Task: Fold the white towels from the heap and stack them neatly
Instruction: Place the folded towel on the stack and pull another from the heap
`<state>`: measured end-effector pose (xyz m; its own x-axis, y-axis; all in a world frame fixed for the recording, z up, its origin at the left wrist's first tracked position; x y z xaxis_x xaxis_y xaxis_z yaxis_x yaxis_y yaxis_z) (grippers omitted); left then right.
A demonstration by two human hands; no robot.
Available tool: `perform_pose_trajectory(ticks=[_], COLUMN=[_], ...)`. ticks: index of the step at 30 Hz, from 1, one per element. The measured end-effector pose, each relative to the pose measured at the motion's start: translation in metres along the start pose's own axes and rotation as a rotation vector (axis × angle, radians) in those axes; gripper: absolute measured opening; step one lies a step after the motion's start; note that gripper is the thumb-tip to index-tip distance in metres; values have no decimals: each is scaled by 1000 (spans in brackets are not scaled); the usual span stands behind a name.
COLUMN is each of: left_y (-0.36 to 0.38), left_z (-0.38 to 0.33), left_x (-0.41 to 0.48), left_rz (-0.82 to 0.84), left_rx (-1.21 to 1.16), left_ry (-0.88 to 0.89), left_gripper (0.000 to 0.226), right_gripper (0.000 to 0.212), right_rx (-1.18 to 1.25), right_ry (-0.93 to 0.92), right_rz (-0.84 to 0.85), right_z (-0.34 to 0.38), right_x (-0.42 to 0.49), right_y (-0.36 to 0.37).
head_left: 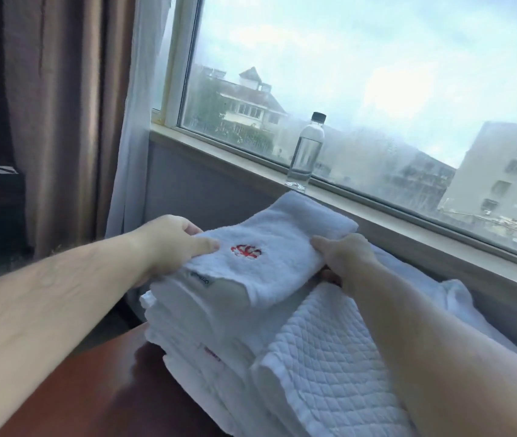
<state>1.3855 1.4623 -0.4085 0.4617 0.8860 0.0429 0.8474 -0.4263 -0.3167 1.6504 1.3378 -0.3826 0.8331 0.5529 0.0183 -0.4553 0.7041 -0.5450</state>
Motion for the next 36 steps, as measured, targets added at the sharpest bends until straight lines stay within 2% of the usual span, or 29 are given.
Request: perform_pose_trajectory(ticks=[3,4,6,8,9,11,14,16,17,23,27,31,34,36], left_y=[0,1,1,3,8,22,47,52,53,59,67,63,64,66], left_z=[-4,-5,-8,-23,-30,-38,-20,-6,-2,-2,-8,-11,-20,-33], left_x=[-2,-4,-7,-13,-18,-27,-34,-37,-38,-37,-43,-49,-60,-71], left_rz=[-6,0,-35,-103,-88,57,288,283,257,221,234,269,191,132], left_rx=[-28,14,184,351,379,404,544,589,580,620,766,831,907,907], left_ry=[6,3,52,242,363,479,372,346,352,349,328,280,297,339], left_gripper=[29,29,31,33,35,43,75,89,93,93,98,83,73,65], right_gripper=[47,51,59,57,51,49,66,73,74,77,72,54,30,29], right_rx=[-38,-112,-429,-739,-802,-820,-856,-873,-874,-929,-1028,-884,-838,-845], right_ry=[-83,-100,-175,-391,-498,-518,-280,-205,-195,-125,-105,-262,-344,-365], right_rz=[-117,-150,-279,-468,-511,-422,-100,54,76,123,129,58,-20,-79], right_z=[11,12,14,24,31,38,24,9,4,-7,1,17,7,-3], right_x=[4,2,-4,-15,-20,-16,2,12,16,30,22,-24,-73,-105], right_y=[-5,-6,-10,-11,-8,-2,7,13,15,21,16,-8,-42,-66])
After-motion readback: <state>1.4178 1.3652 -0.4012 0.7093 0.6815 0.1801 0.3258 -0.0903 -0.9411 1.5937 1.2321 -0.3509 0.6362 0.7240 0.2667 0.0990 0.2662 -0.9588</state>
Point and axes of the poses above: each hand's wrist, its own x-axis towards the middle knuckle, its own y-axis out of the palm, z = x × y, the point moved 4 cm from there along x, towards the middle knuckle, and after that the axes turned 8 degrees about -x, right-handed, at the moved point
